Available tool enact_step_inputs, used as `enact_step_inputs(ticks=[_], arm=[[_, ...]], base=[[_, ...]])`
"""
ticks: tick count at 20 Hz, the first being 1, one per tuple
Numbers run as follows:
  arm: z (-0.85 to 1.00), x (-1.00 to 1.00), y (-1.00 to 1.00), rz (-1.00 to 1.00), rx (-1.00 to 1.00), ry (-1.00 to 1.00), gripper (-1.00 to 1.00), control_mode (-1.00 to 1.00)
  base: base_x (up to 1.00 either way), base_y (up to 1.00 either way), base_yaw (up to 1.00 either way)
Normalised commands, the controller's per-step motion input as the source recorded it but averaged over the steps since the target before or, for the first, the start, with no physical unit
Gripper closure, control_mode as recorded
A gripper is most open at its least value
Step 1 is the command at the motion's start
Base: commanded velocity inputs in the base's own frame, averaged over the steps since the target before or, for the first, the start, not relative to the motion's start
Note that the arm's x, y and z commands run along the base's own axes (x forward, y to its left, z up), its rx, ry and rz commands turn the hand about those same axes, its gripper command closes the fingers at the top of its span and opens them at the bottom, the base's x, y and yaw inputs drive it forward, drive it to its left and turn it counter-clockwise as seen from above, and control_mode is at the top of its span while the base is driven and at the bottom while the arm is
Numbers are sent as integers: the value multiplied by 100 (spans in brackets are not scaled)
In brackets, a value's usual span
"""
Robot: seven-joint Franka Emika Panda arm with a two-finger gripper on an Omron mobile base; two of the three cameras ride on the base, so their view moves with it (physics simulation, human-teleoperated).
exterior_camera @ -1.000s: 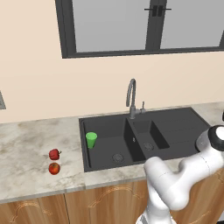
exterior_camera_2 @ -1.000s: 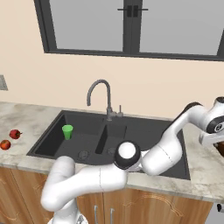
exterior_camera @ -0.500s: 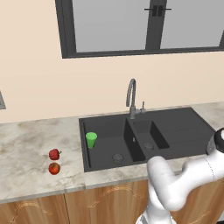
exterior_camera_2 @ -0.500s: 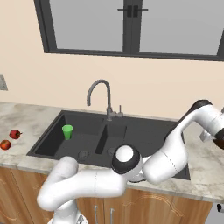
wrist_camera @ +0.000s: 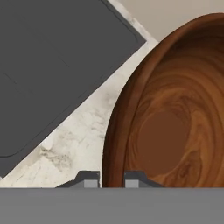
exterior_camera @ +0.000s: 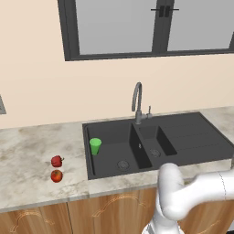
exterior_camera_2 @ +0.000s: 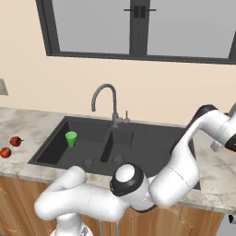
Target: Remove the bell pepper and apple from the sink. Then move the bowl and cup from the counter to the sink for washing.
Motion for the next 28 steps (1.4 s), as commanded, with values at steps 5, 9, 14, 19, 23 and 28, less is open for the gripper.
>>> enact_step_inputs(ticks=[5,9,14,19,23,28], arm=[[-1,-24,52,16,-25,-2,100,-100],[2,-21,49,18,-17,0,100,-100],[15,-15,42,19,-13,0,100,-100],[30,-14,34,18,-9,0,100,-100],[31,-21,30,18,-10,0,100,-100],[31,-25,29,18,-12,0,100,-100]], base=[[0,0,0],[0,0,0],[0,0,0],[0,0,0],[0,0,0],[0,0,0]])
